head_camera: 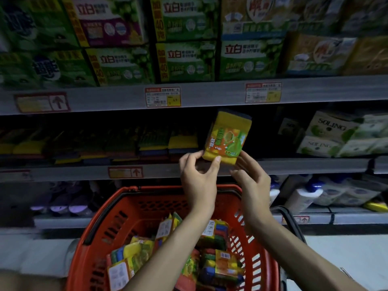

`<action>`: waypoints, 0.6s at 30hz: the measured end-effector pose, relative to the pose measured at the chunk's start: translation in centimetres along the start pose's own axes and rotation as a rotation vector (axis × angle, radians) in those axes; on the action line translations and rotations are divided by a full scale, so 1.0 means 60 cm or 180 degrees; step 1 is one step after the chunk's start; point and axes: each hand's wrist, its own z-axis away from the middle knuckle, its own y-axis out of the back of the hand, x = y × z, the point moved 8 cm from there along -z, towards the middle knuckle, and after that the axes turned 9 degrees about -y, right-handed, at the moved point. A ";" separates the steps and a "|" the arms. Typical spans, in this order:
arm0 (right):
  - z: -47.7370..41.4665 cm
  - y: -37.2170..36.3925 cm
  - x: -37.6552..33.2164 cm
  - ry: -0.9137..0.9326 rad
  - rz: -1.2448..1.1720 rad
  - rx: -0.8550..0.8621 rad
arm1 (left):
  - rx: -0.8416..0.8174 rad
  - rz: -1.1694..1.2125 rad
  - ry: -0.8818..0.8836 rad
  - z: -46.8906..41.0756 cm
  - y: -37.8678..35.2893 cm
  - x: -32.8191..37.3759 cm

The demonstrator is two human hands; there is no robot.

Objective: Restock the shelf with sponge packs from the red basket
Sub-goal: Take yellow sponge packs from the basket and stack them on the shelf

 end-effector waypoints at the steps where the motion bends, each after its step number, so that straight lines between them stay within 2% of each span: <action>1: -0.005 -0.001 -0.002 0.0028 0.0055 -0.0045 | -0.0002 -0.0013 0.0051 0.001 -0.003 -0.005; 12: -0.056 -0.010 0.006 -0.0122 0.0502 -0.0214 | -0.0367 -0.0322 0.0593 0.002 -0.026 -0.044; 18: -0.049 -0.025 -0.002 -0.0112 0.0719 -0.0306 | -0.0389 -0.0368 0.0667 -0.001 -0.029 -0.052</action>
